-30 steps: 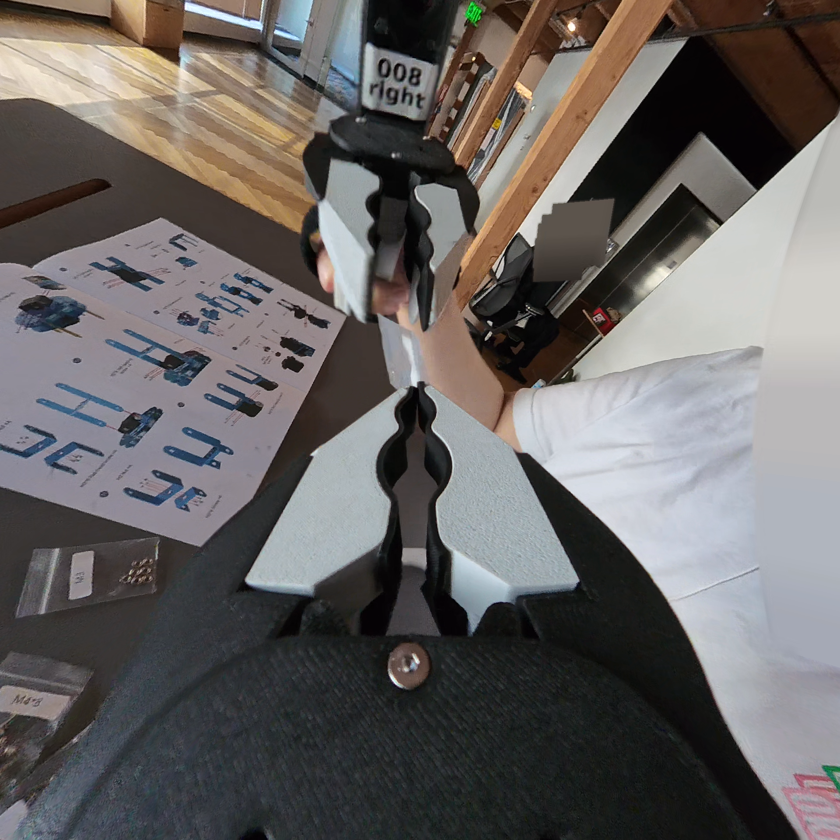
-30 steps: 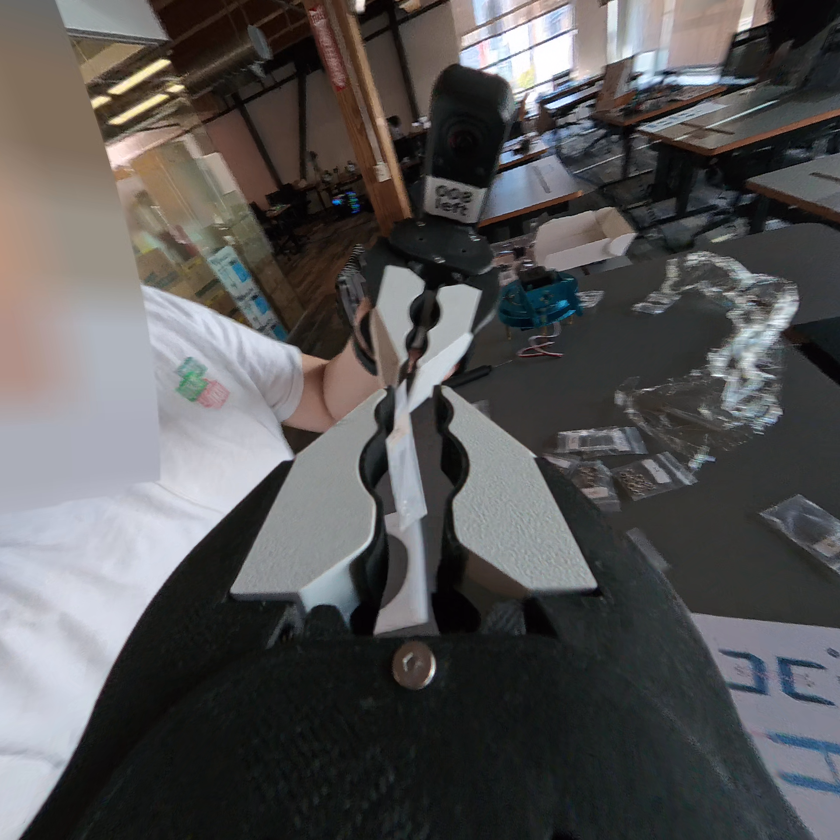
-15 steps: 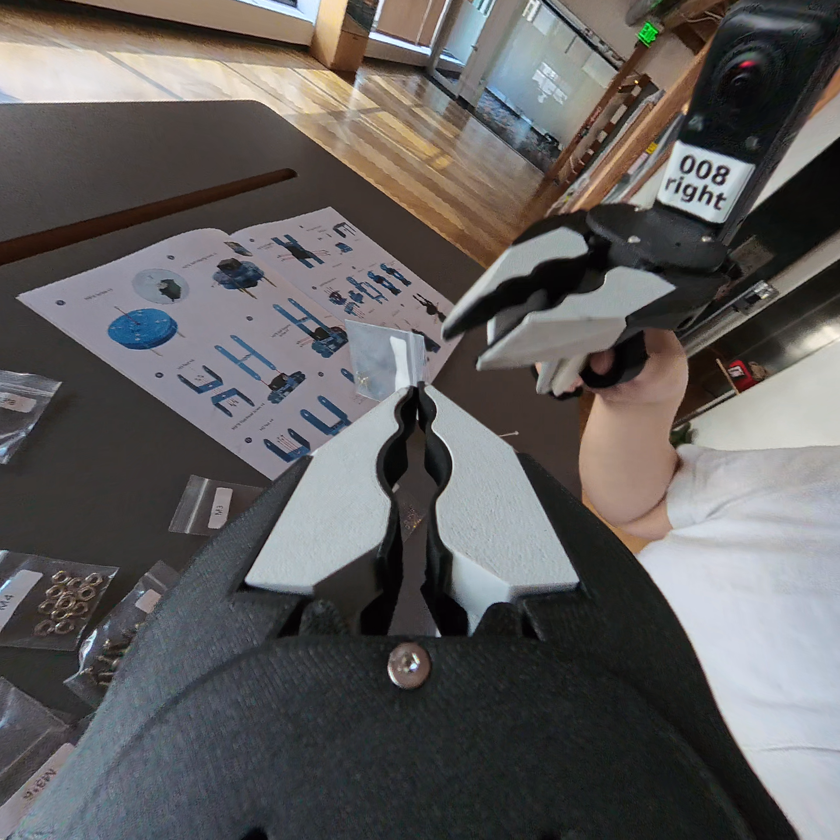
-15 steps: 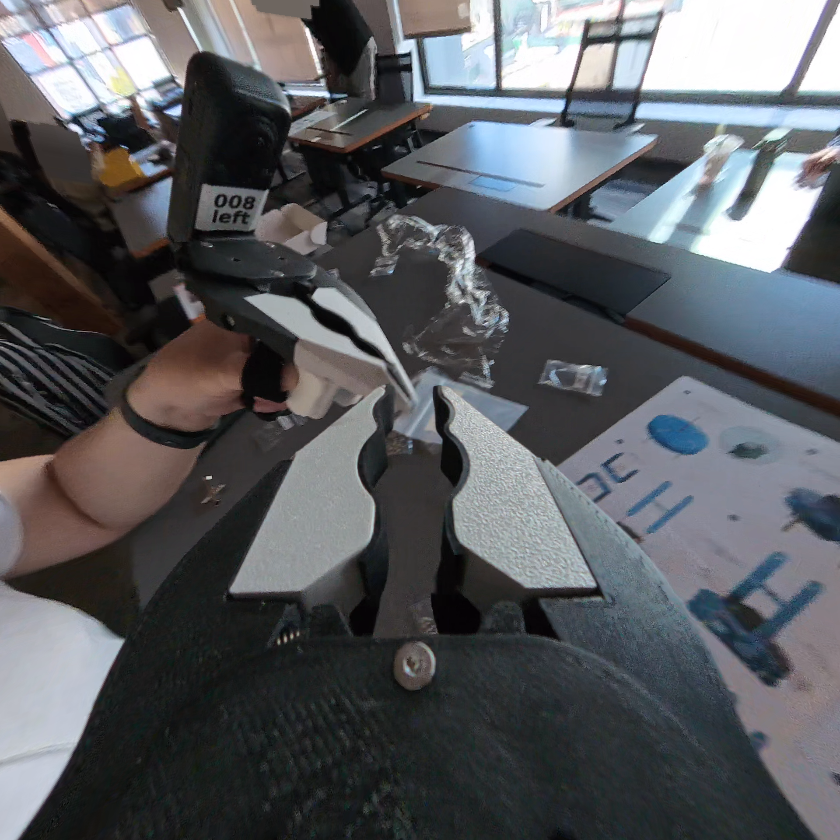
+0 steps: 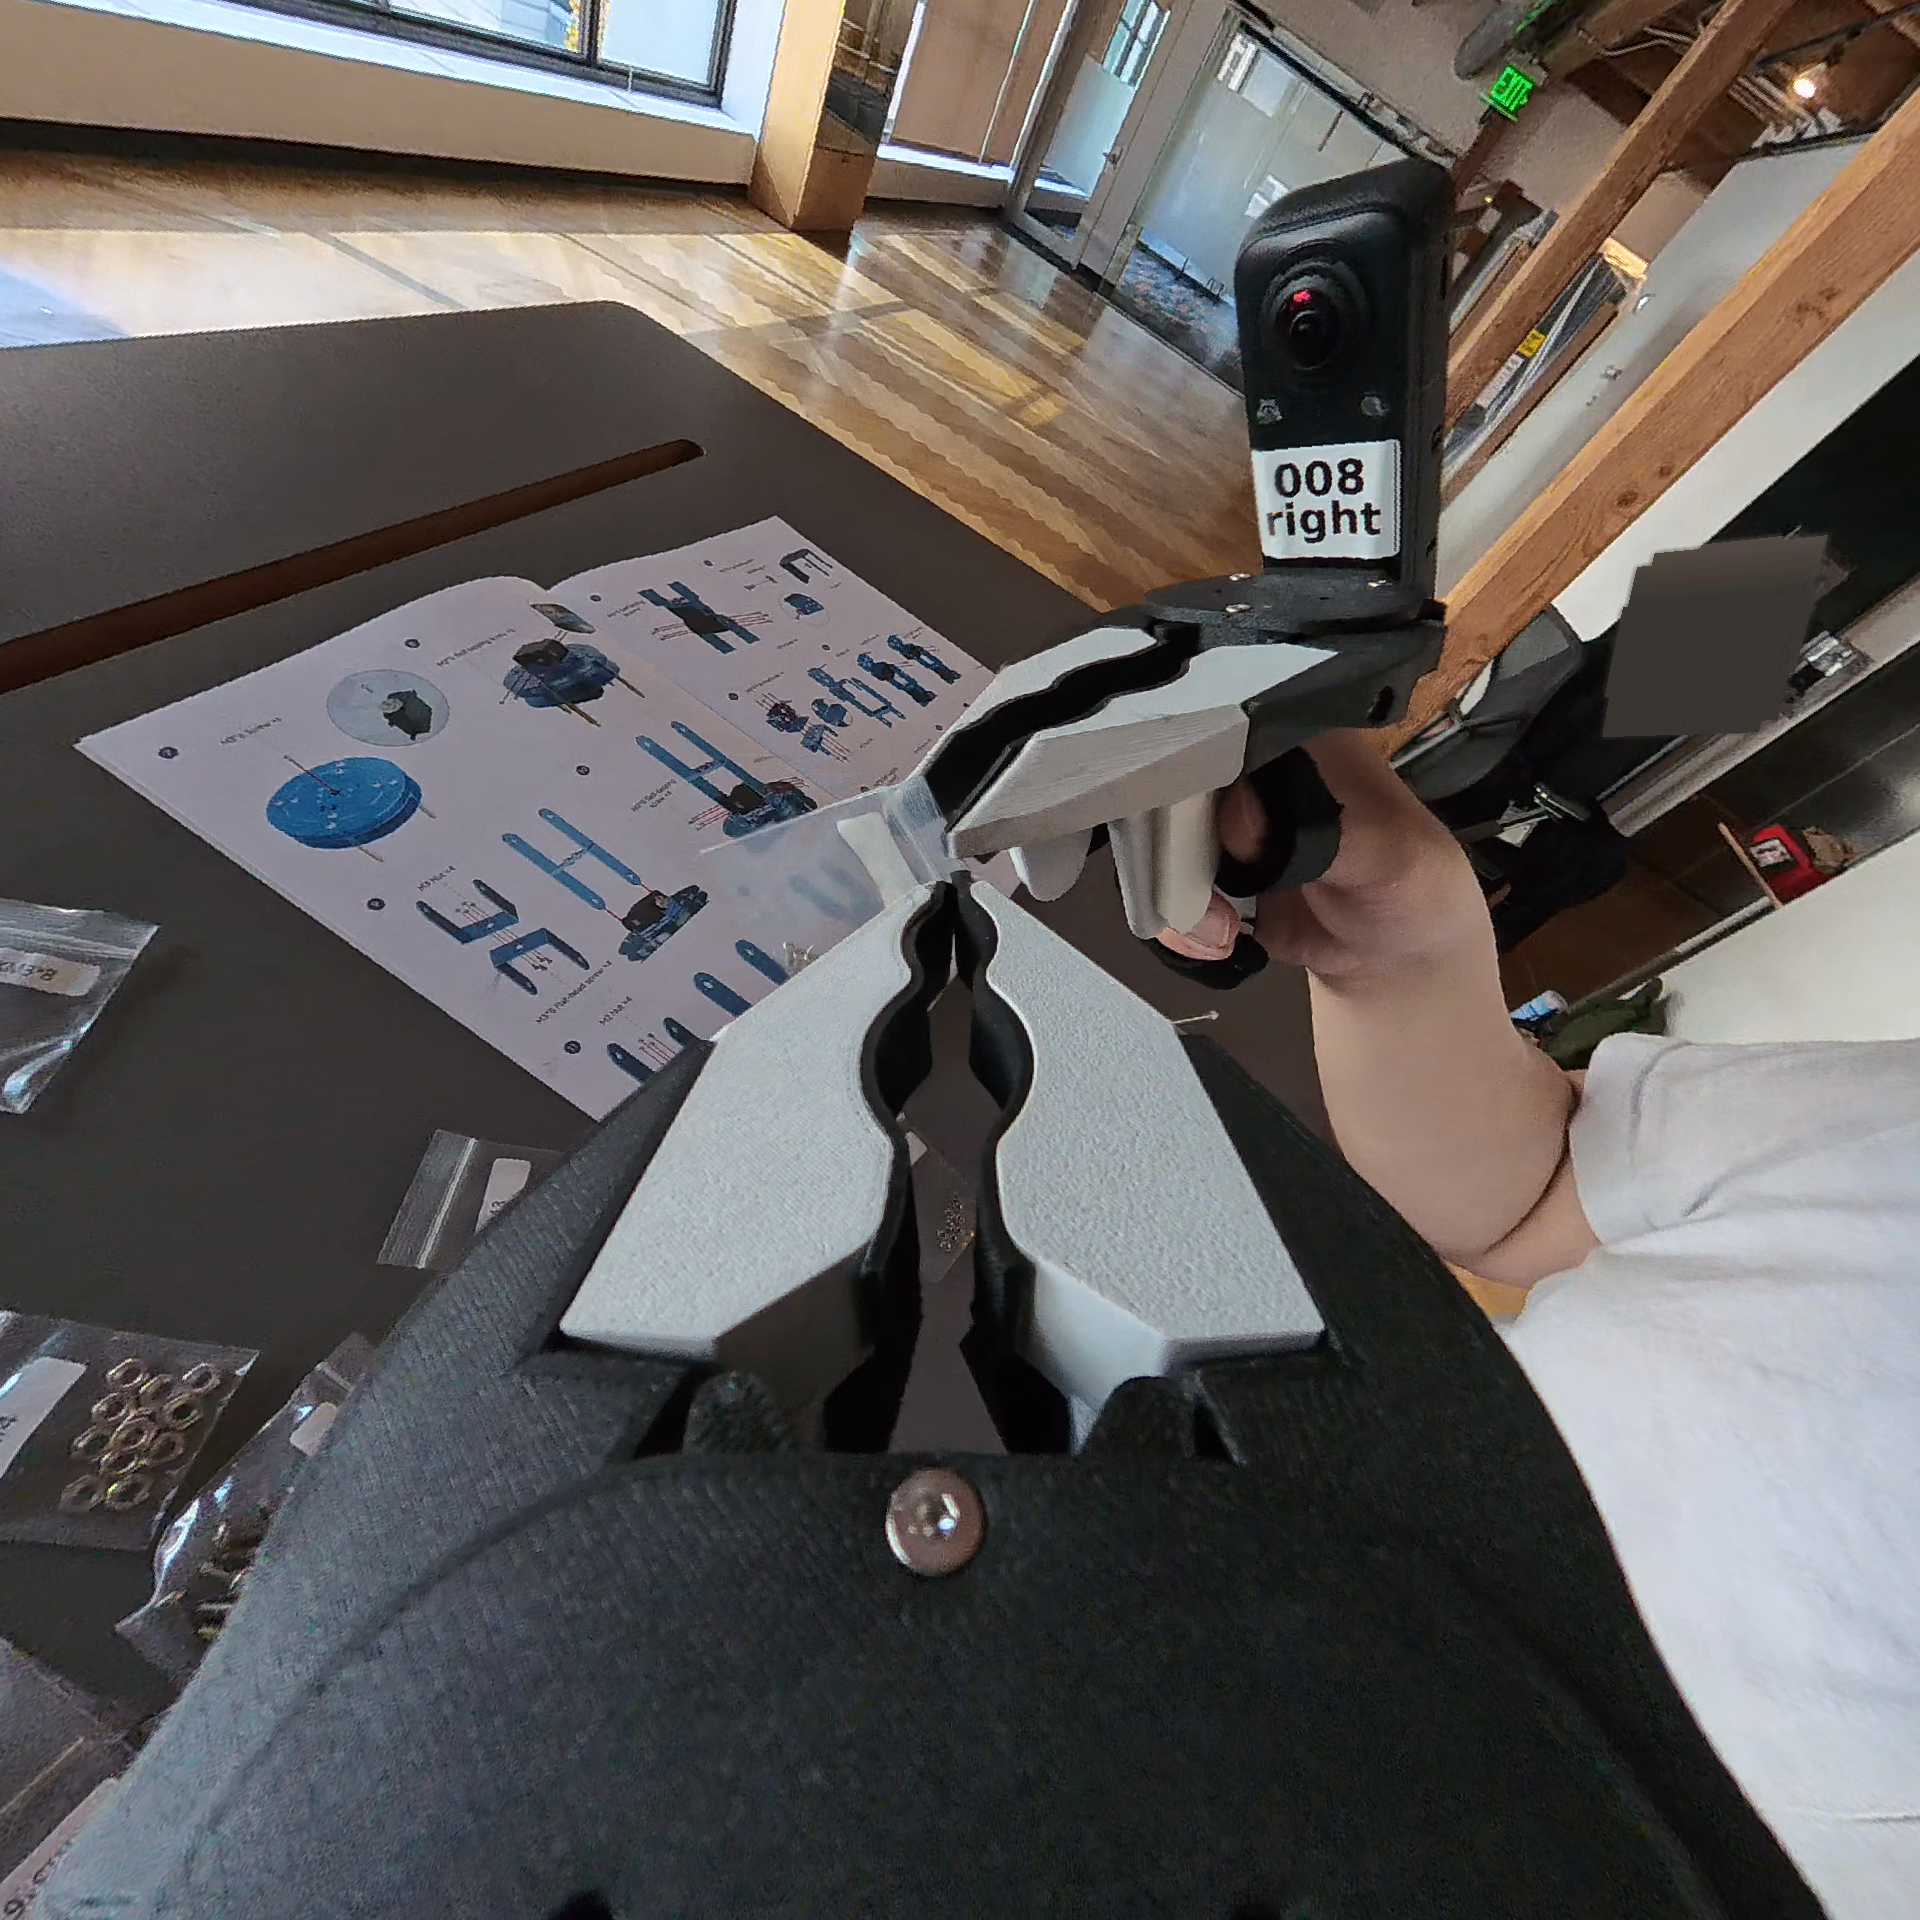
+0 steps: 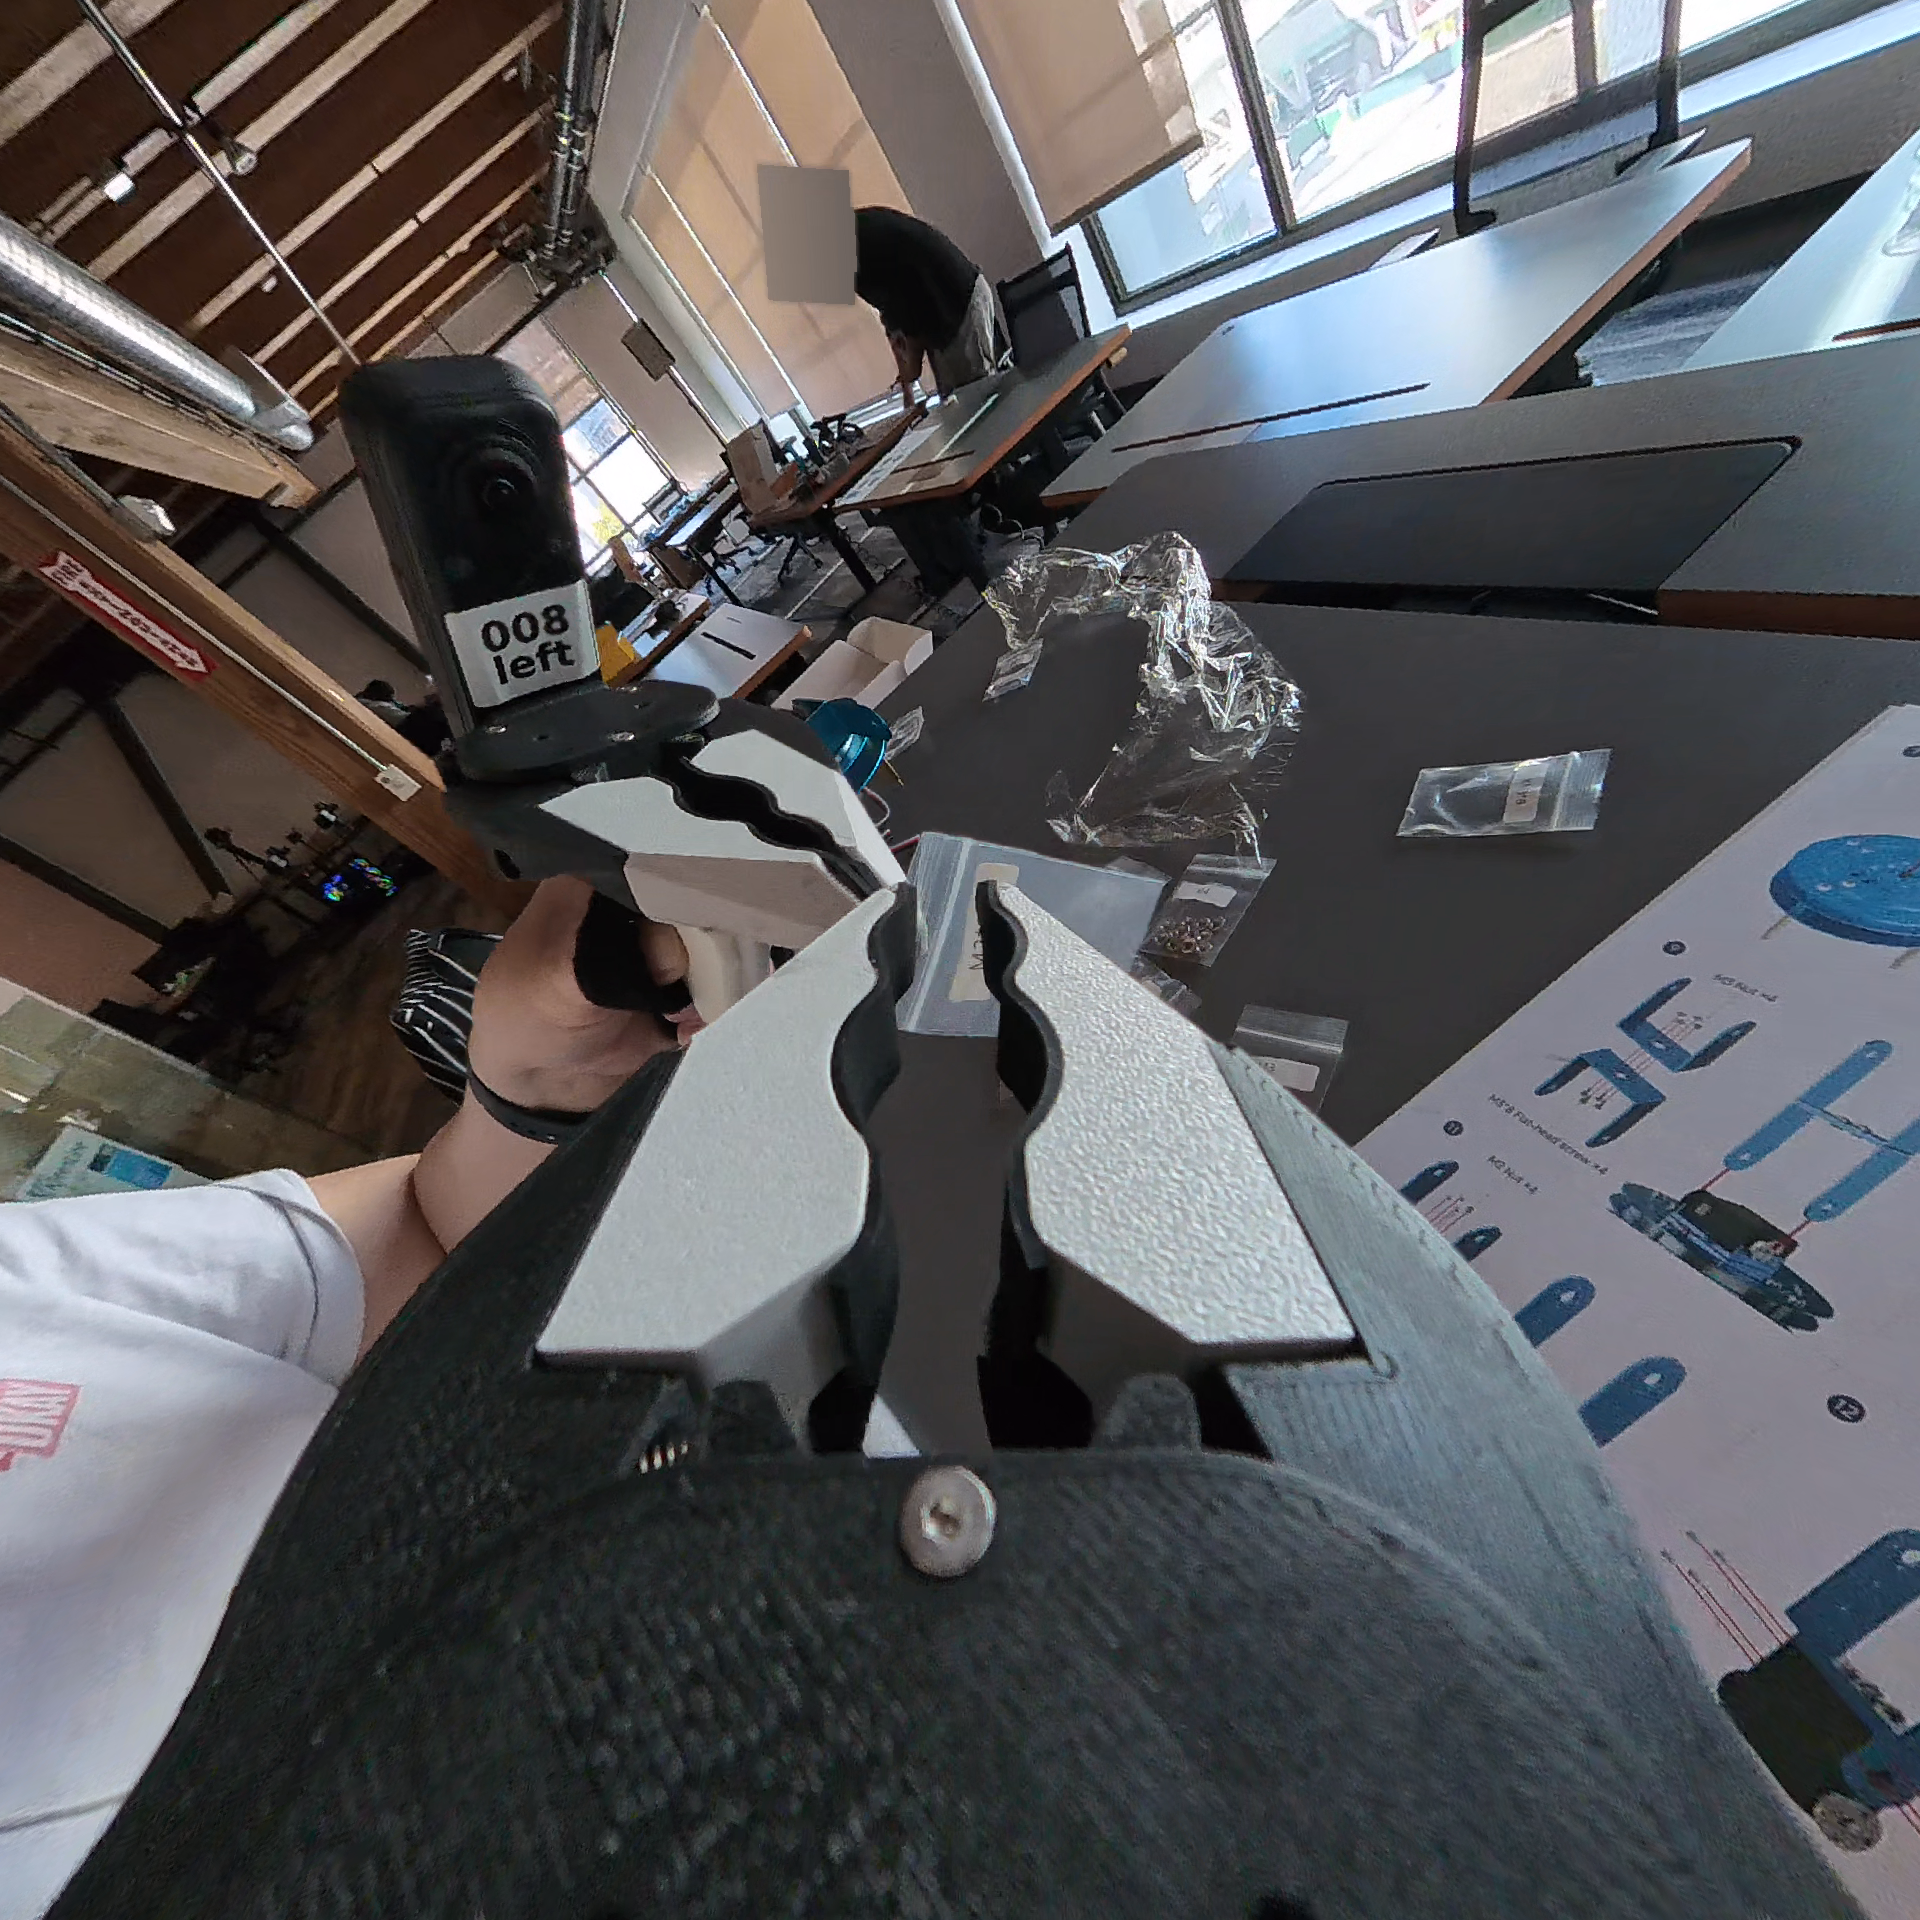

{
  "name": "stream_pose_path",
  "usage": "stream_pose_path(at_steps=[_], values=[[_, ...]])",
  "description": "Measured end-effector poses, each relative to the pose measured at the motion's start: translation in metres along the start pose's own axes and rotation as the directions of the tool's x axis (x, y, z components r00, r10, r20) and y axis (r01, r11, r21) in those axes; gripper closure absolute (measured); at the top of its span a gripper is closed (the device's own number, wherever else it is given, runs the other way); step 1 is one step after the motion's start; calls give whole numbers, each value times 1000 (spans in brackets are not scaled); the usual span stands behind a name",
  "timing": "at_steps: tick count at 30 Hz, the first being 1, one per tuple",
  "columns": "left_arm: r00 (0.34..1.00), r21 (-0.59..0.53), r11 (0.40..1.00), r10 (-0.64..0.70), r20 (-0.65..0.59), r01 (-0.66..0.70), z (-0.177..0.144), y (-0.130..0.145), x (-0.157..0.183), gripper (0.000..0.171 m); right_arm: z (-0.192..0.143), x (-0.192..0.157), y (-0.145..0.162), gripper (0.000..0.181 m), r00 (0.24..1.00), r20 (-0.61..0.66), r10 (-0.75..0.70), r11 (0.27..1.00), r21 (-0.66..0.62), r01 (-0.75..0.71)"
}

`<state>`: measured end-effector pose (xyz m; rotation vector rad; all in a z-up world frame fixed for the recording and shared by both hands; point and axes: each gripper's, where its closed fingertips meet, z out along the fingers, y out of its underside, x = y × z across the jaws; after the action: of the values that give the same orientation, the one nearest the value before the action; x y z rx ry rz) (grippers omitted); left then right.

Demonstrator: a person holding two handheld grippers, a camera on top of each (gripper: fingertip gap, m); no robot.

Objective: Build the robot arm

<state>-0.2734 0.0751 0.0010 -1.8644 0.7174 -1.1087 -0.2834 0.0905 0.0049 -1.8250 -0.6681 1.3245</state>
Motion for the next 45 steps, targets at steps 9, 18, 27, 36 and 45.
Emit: stream_pose_path(at_steps=[9, 18, 27, 36, 45], values=[[1000, 3, 1000, -3, 17, 3, 5, 3, -4, 171, -9, 7, 6, 177, 998, -64, -27, 999, -41, 25], [998, 54, 997, -55, -30, 57, 6, -1, 0, 171, -8, 2, 9, 162, 999, -33, 15, 1000, -18, -16], [981, 118, 985, -101, -168, 122, 0, -14, 15, 171, -13, -14, -4, 166, 974, 186, 125, 988, 71, -140], [996, 121, 993, -5, -91, 16, 0, -14, 16, 171, -15, -11, -5, 181, 988, 136, 70, 993, 86, -82], [993, 112, 989, 103, -58, -96, -2, -16, 23, 171, -19, -22, -5, 179, 964, 239, 113, 988, 71, -134]])
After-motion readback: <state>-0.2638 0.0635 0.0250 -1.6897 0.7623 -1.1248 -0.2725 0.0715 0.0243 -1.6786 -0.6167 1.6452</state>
